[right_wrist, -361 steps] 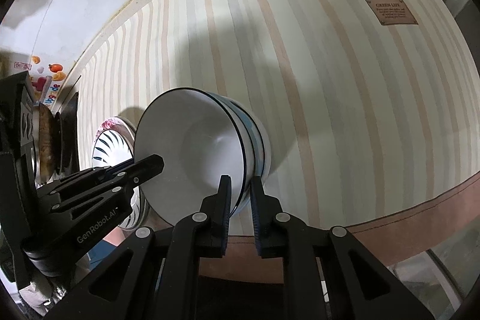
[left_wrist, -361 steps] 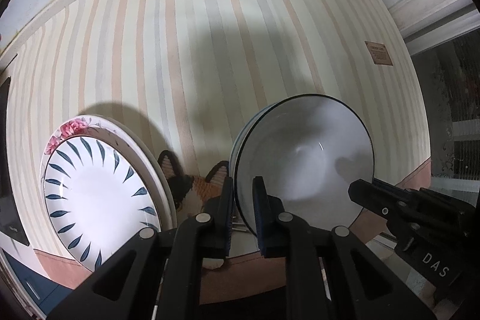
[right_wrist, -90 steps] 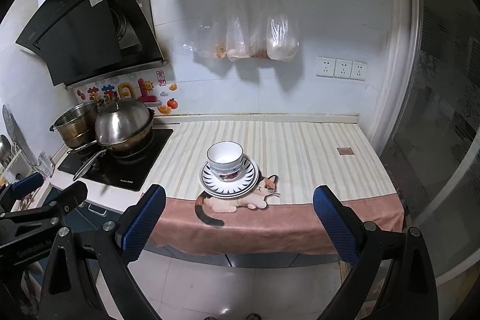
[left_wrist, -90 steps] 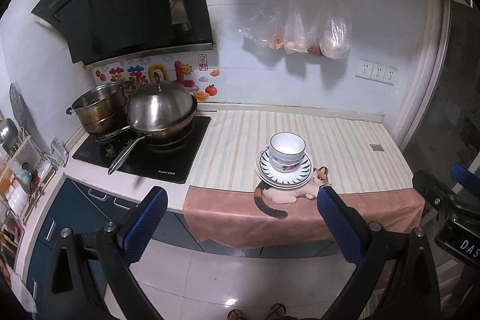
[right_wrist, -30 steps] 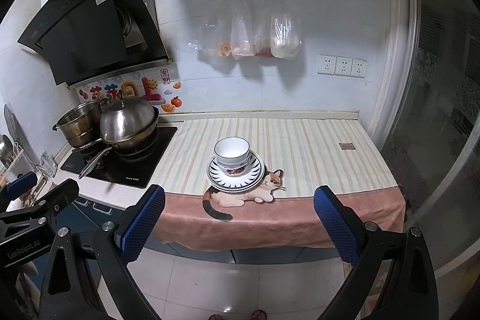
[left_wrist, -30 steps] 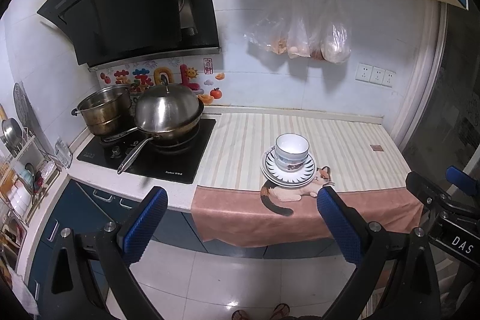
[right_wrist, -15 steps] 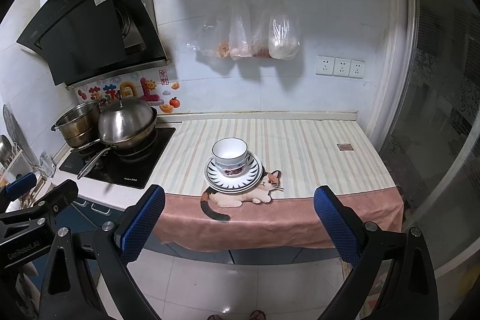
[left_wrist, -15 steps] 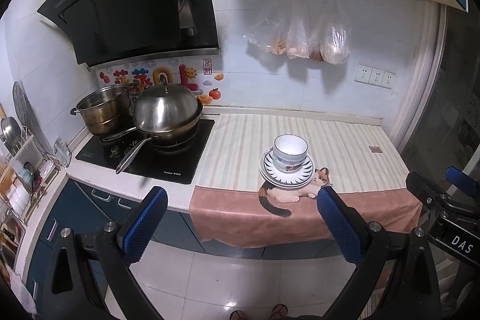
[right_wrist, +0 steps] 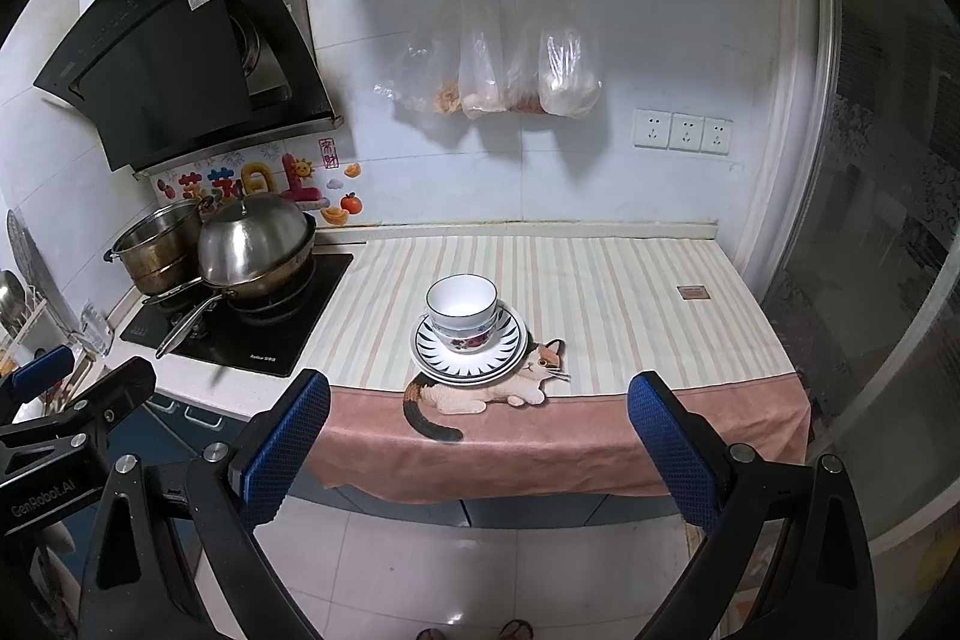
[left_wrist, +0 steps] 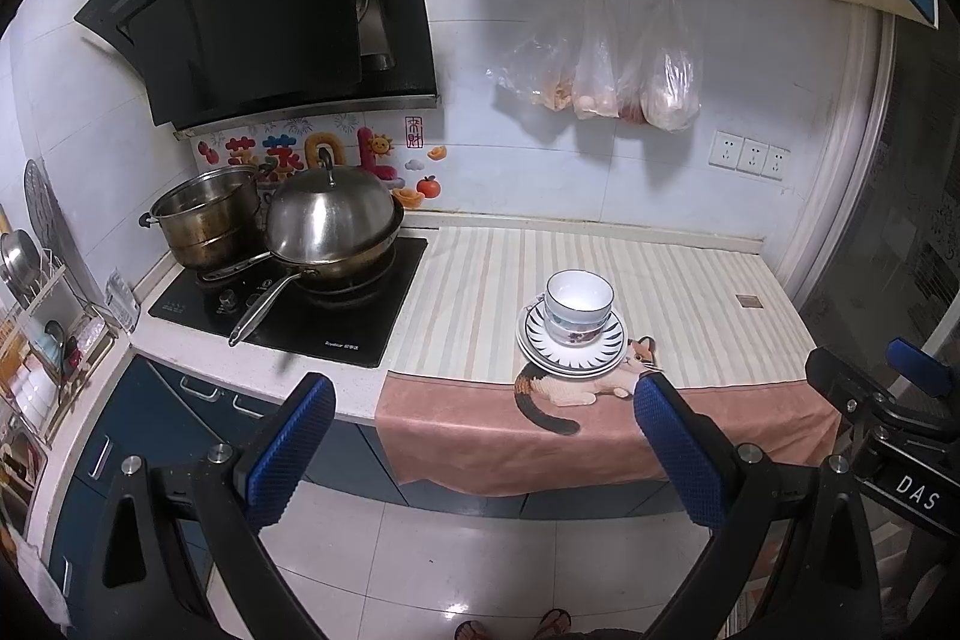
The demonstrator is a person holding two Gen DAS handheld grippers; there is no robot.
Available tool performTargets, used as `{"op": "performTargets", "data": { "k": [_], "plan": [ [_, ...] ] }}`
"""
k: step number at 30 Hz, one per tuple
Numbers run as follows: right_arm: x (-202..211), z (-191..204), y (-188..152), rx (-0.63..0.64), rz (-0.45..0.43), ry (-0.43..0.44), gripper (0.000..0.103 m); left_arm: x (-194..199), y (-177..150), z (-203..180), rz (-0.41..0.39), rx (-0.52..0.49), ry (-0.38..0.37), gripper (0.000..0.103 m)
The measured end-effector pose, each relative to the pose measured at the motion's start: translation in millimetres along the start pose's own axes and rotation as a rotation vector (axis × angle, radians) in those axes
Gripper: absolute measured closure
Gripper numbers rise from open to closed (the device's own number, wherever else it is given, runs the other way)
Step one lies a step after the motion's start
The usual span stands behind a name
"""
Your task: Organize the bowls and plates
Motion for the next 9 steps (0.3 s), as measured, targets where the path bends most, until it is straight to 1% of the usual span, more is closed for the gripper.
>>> {"op": "performTargets", "data": {
  "k": [9],
  "plan": [
    [-1.7,1.3,-1.6,-0.002,0.001,0.0,0.001,-1.2,2.0,-1.4,-0.005,0.015,0.004,0.001]
  ]
}}
Point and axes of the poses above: each gripper's, at about its wrist camera, not at the fingertips, and x roughly against the way its jaws point, z to its left, y to its top, the point moved 5 cm from there along -x, roughly the way its jaws point, and after that the axes turned 9 degrees about -z, right-handed, at the moved point
